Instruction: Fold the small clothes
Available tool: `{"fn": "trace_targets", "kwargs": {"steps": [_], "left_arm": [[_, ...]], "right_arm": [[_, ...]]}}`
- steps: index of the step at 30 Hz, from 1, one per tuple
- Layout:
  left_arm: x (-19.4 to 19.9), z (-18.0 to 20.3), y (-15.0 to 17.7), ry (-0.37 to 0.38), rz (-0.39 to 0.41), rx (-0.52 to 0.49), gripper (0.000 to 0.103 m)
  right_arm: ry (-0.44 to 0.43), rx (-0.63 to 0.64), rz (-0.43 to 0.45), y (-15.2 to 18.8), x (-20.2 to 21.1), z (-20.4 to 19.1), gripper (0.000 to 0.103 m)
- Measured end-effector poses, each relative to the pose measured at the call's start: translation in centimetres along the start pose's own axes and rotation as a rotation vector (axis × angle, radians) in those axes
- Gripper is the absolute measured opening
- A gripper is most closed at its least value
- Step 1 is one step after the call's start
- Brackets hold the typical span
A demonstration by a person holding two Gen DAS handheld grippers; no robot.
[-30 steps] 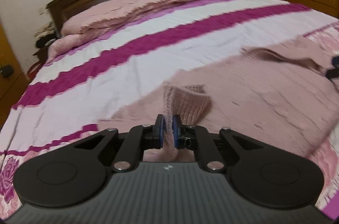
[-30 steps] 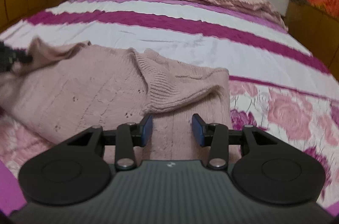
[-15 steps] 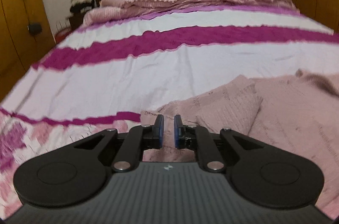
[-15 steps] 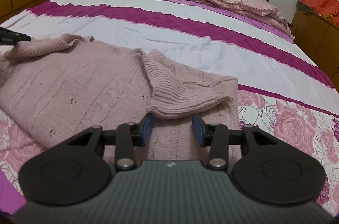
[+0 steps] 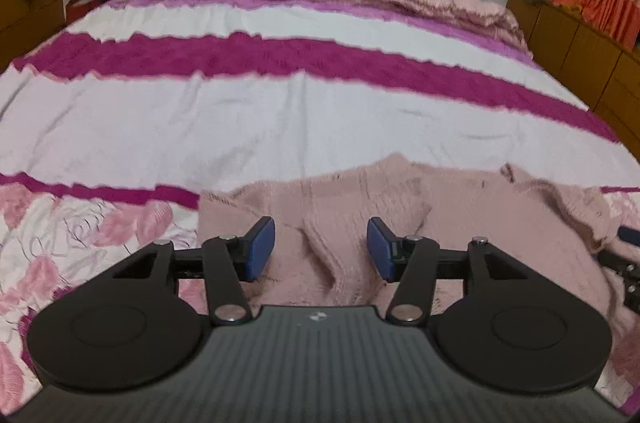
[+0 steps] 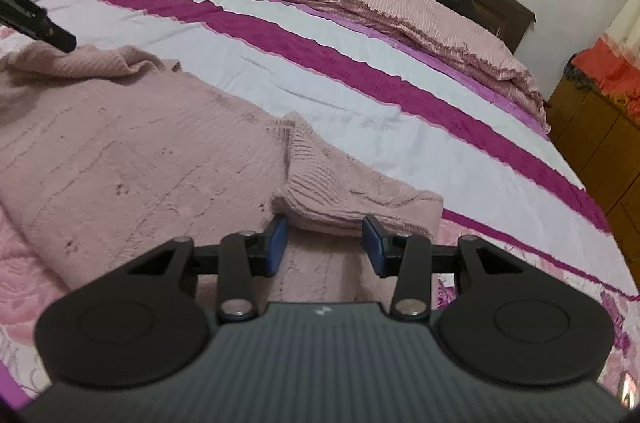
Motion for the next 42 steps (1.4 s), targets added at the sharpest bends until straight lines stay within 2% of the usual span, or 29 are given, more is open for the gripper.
{"fn": "trace_targets", "kwargs": {"steps": [4,8,10,13,16,22,23,24,25,28,30,34,36,37,39,40,42], "left_arm": [[-1.6,-0.4,0.3,0.034,-0.032,0.045,0.059],[-2.2,0.1,0.2,0.075,-0.025,0.027,0.057],[-2.3,0.6,0.3,0.084,-0.019,0.006,0.031],[-2.1,1.1,0.3,0.087,-0.006,-0.009,0.017],[-1.6,1.1,0.2,0.068,0.012,-0.019,0.013],[-0.2,1.5,-0.4,-0.026,0.084,-0.103,0.01],[0.1,1.4,-0.5,-0.038,0.098,-0.115,0.01],[0.3,1.4,-0.7,-0.051,0.113,-0.126,0.01],[0.4,1.3,-1.0,-0.061,0.123,-0.13,0.01],[0.3,0.8,-1.6,-0.098,0.139,-0.127,0.01],[-0.2,0.4,-1.8,-0.136,0.151,-0.13,0.01],[-2.2,-0.3,-1.6,-0.207,0.142,-0.131,0.01],[-3.6,-0.8,-1.4,-0.238,0.11,-0.122,0.011],[-4.1,-1.1,-1.3,-0.25,0.097,-0.112,0.011],[-4.8,-1.7,-1.0,-0.255,0.085,-0.091,0.012],[-5.1,-2.0,-1.0,-0.25,0.076,-0.081,0.016],[-5.3,-2.5,-1.2,-0.256,0.072,-0.066,0.021]], "right_arm": [[0.001,0.017,0.003,0.2,0.0,0.2,0.044],[0.009,0.035,-0.002,0.1,-0.4,0.5,0.044],[0.012,0.043,0.005,0.0,-0.6,0.7,0.044],[-0.005,0.066,0.028,-0.2,-0.9,0.7,0.044],[-0.016,0.11,0.03,-0.4,-1.5,0.4,0.044],[-0.037,0.12,0.03,-0.9,-3.2,0.9,0.042],[-0.044,0.114,0.033,-1.0,-3.4,1.1,0.038],[-0.045,0.111,0.032,-1.1,-3.6,1.3,0.02],[-0.039,0.11,0.025,-1.1,-3.8,1.4,0.013],[-0.022,0.085,0.041,-1.4,-4.3,1.8,0.009],[0.042,0.05,0.051,-1.7,-4.6,2.3,0.009],[0.181,-0.11,0.048,-2.0,-6.1,4.1,0.012],[0.185,-0.169,0.004,-1.8,-7.4,5.0,0.015],[0.174,-0.181,-0.019,-1.6,-7.9,5.2,0.023],[0.182,-0.19,-0.03,-1.2,-8.4,5.2,0.033],[0.193,-0.18,-0.027,-1.1,-8.4,5.1,0.036],[0.189,-0.179,-0.024,-1.0,-8.3,5.1,0.036]]}}
Point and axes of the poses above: each gripper's, at about its wrist camera, not at the fingertips, and x roughly against the way its jaws point, z to its right, y to its underside, the point moved 1 cm from there along -x, roughly the way its jaws point, and after that the axes turned 6 degrees about -z, right-handed, at the moved point
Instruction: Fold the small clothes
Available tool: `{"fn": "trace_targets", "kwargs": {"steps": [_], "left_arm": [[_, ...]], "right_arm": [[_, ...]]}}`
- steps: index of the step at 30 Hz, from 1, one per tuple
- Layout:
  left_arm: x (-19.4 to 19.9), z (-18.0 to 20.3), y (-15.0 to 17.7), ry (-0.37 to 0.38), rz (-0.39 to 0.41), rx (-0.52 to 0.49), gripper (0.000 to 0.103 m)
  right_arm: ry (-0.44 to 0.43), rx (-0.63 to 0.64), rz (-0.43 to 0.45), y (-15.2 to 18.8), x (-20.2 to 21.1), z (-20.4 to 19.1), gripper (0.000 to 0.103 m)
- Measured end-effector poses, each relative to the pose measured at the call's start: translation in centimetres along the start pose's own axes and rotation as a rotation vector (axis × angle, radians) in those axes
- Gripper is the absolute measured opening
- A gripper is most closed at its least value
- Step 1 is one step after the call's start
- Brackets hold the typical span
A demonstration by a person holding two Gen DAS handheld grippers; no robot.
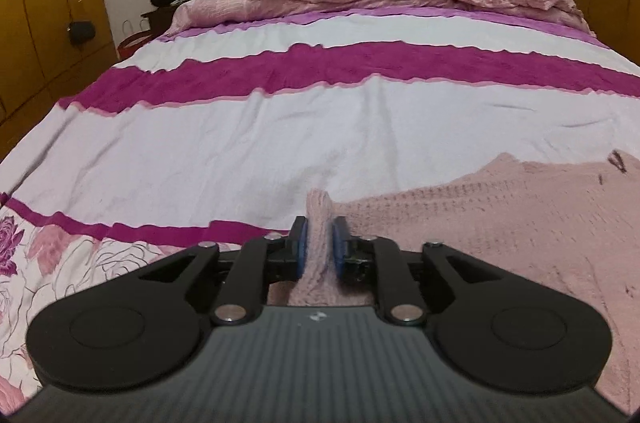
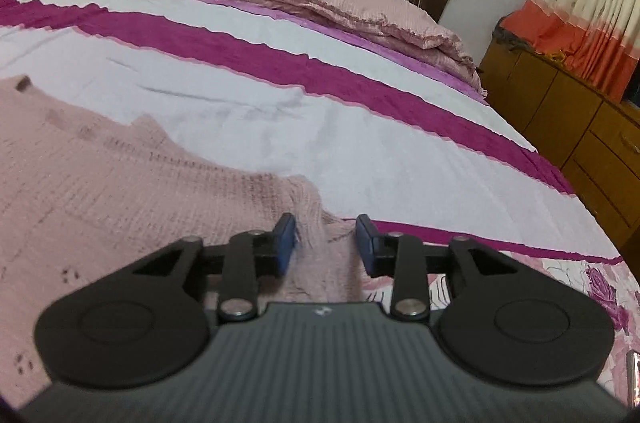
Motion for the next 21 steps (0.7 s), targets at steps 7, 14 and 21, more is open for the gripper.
{"fn": "trace_targets", "kwargs": {"steps": [7,14,21], "left_arm": [[1.0,-1.4,-0.6,0.046,-0.02,0.033,0.031],[5.7,-1.5,-0.3,0.049,0.0,0.004,0.052],[11.3,-0.4,1.6,0.07,0.0,-0.027,0.064]], "right_arm": [[-0.051,-0.053,0.006,-0.2,2.4,1.2,0.043],[-0.119,-0.098,0.027,-0.2,6.7,2.0,0.043],[-0.233,-0.185,0.059,-0.2,11.8,2.4,0.043]]}}
Point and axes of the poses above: each gripper's, at about its wrist camera, not at the fingertips, and x roughly against the way its jaws point, z to its right, y to its underside, the point moved 1 cm from there along -x, roughly the way its jaws point, and after that the axes turned 6 degrees about -z, right-handed, at the moved point
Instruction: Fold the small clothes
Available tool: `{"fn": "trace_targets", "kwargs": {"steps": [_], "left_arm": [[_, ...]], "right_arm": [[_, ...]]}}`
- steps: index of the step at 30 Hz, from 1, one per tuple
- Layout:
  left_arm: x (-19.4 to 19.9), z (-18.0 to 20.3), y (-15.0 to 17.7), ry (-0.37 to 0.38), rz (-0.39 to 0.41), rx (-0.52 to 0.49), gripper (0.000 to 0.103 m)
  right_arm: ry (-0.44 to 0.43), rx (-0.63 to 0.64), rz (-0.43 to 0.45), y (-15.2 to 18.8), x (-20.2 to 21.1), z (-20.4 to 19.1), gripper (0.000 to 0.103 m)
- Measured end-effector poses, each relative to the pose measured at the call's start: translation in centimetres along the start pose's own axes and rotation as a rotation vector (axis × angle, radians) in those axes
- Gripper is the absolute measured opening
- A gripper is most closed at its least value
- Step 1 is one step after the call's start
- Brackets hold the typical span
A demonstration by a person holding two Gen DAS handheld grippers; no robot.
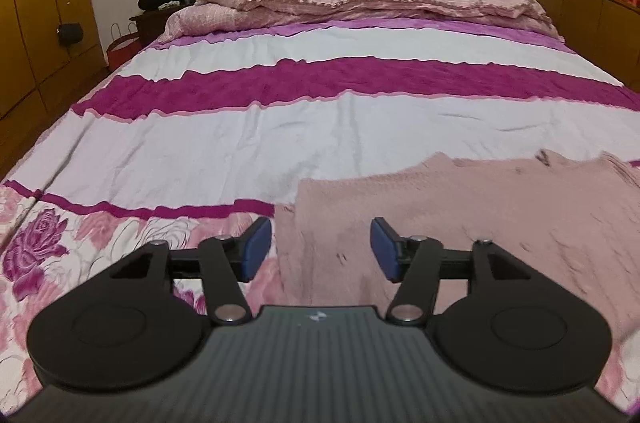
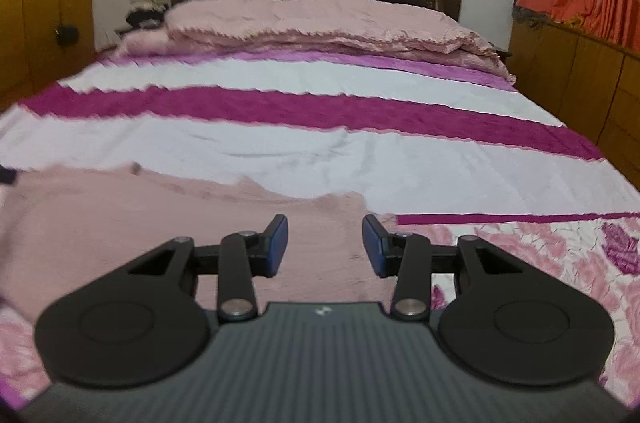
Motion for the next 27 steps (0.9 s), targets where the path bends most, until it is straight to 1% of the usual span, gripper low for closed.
{"fn": "trace_targets", "kwargs": {"steps": [4,9,11,17,18,19,20,21,24,27], "left_arm": [[2.9,0.5,1.0,0.017,-0.027,0.034,0.068],[5.1,1.2,2.5,0.056,-0.087,0.085,0.071],[5.6,1.6,3.2,0.063,-0.098,0.094,0.071],[6.4,2.7,5.1,0.073,-0.132,0.113,0.072],[6.4,3.0,5.5,0.07,-0.139,0.118,0.072],[6.3,3.2,5.8,0.07,-0.144,0.121,0.072],[6.3,3.5,6.2,0.072,-0.15,0.125,0.072],[6.2,3.6,6.4,0.075,-0.155,0.128,0.072],[6.0,4.2,7.3,0.089,-0.173,0.136,0.073],[5.7,5.0,8.0,0.087,-0.183,0.13,0.073]], "right_arm": [[-0.077,-0.054,0.001,-0.1,2.7,-0.6,0.043],[-0.182,-0.14,-0.026,0.3,4.9,-1.1,0.043],[-0.204,-0.167,-0.035,0.6,5.6,-1.3,0.043],[-0.234,-0.231,-0.079,2.6,6.2,-1.6,0.044],[-0.239,-0.246,-0.085,3.0,6.2,-1.5,0.045],[-0.244,-0.265,-0.091,3.4,6.2,-1.3,0.05],[-0.243,-0.285,-0.095,3.9,6.1,-1.2,0.053],[-0.237,-0.299,-0.095,4.4,6.0,-1.1,0.055],[-0.194,-0.32,-0.097,5.7,5.6,-0.6,0.055],[-0.171,-0.355,-0.107,6.8,5.1,0.1,0.055]]}}
Point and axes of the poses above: each gripper's, at about its wrist camera, not at the fingertips, and x roughly against the way its jaws point, z to its right, y to its underside, the point moved 1 cm from there along -x, roughly the way its jaws point, and after that the axes turned 6 degrees about -z, right-handed, at the moved point
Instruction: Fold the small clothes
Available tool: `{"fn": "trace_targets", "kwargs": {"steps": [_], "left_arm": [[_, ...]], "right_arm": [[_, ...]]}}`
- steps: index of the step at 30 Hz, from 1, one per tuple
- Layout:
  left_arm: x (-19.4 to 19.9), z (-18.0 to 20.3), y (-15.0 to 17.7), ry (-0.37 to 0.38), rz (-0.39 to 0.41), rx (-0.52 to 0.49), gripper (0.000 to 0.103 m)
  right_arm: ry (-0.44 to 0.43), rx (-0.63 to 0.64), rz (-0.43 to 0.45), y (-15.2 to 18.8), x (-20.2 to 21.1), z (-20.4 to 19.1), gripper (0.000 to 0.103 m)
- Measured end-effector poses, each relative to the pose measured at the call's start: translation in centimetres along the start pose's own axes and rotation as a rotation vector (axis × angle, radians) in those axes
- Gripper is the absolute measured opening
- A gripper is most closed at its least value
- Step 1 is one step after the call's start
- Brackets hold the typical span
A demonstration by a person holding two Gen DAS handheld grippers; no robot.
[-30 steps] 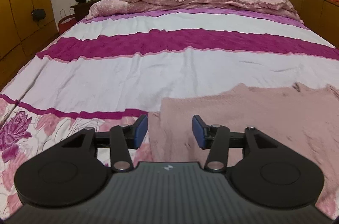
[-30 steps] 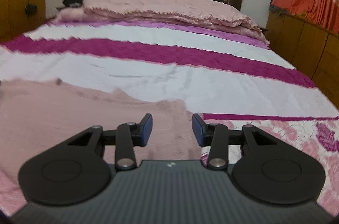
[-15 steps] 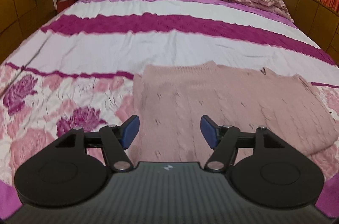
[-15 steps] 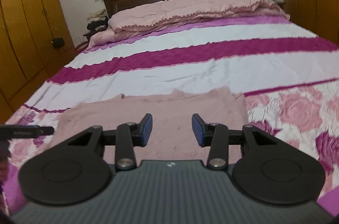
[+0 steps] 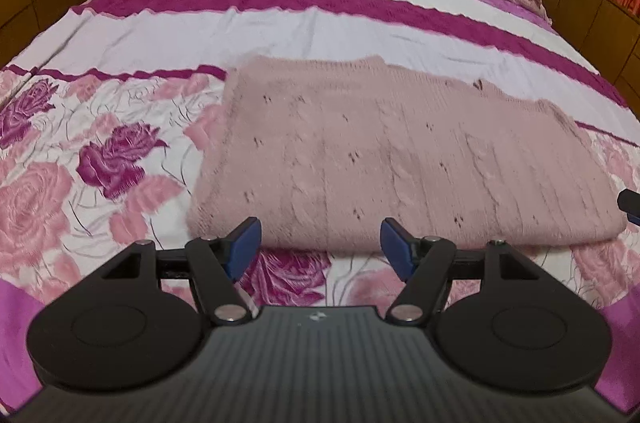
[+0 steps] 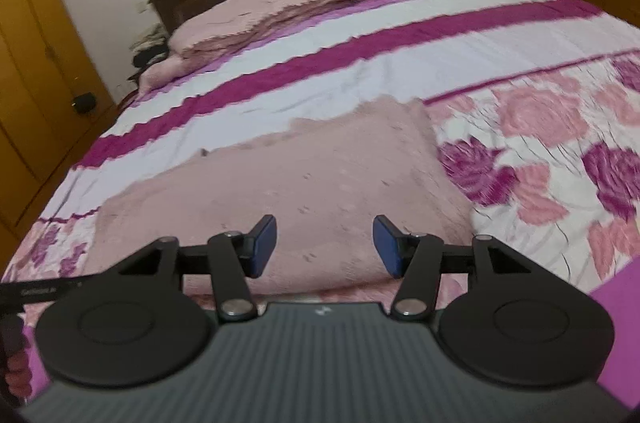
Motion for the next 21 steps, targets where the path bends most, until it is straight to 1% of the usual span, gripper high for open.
{"fn": "trace_targets", "kwargs": {"steps": [4,10,16,18,19,21], "left_arm": [[-0.5,0.7,0.4,-0.005,-0.006,-0.015,0.073],[-0.8,1.6,0.3,-0.02,0.013,-0.029,0.073],[-1.7,1.8,0.0,-0.047,0.003,-0.018,0.073],[-1.9,1.9,0.0,-0.057,0.002,-0.016,0.073],[-2.0,1.9,0.0,-0.061,0.0,-0.017,0.073],[-2.4,2.0,-0.1,-0.069,-0.004,-0.018,0.073]], "right_arm": [[0.022,-0.046,-0.005,0.4,-0.6,1.8,0.055],[0.039,-0.09,0.001,0.0,-1.2,4.4,0.055],[0.001,-0.135,-0.013,-0.3,-2.3,6.7,0.056],[-0.001,-0.139,-0.009,-0.5,-2.6,7.4,0.056],[0.005,-0.14,-0.004,-0.6,-2.7,7.7,0.058],[0.007,-0.147,-0.007,-0.9,-3.1,8.2,0.059]]}}
Point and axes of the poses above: each gripper's, at about its wrist camera, not at the fingertips, and x roughly against the way its jaws point, z to its right, y to its underside, the point moved 1 cm from there along -x, roughly the way its jaws point, and after that the axes turned 6 degrees about -z, right-handed, at the moved point
